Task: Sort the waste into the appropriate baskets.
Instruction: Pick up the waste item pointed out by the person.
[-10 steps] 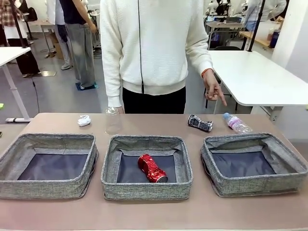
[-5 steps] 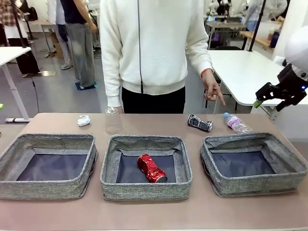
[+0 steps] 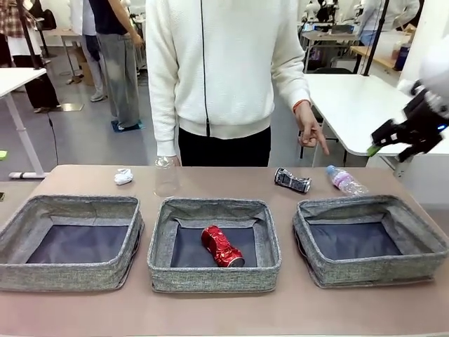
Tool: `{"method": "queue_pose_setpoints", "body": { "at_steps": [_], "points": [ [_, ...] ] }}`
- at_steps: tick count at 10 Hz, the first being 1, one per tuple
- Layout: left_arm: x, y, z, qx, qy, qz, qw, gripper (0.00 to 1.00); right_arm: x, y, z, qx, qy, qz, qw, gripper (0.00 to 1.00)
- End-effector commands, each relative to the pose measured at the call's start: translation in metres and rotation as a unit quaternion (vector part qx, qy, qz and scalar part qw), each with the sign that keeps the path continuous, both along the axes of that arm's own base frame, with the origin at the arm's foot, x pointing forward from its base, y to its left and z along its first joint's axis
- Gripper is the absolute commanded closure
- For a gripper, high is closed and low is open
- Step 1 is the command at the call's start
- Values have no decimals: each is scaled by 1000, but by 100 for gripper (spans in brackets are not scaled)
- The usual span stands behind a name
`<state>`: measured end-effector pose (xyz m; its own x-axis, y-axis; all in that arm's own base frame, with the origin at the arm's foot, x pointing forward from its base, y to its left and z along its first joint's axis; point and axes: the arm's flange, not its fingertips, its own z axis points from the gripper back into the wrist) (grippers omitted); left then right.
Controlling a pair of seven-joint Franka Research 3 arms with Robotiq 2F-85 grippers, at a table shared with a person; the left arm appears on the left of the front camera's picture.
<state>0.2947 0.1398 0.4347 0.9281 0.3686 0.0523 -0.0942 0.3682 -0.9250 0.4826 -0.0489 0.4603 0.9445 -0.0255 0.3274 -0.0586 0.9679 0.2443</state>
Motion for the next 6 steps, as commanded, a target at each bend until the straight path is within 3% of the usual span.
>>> {"method": "queue_pose_setpoints", "body": {
  "at_steps": [1, 2, 4, 6],
  "points": [
    [-3, 0, 0, -2, -13, -5, 1000, 0, 70, -2, -29, -4, 16, 46, 999, 0],
    [-3, 0, 0, -2, -13, -5, 1000, 0, 100, 2, -53, -13, 33, 49, 998, 0],
    [-3, 0, 0, -2, -13, -5, 1000, 0, 129, 14, -96, -24, 42, 29, 998, 0],
    [-3, 0, 0, -2, -13, -5, 1000, 0, 140, 24, -128, -35, 39, 13, 999, 0]
  ]
}}
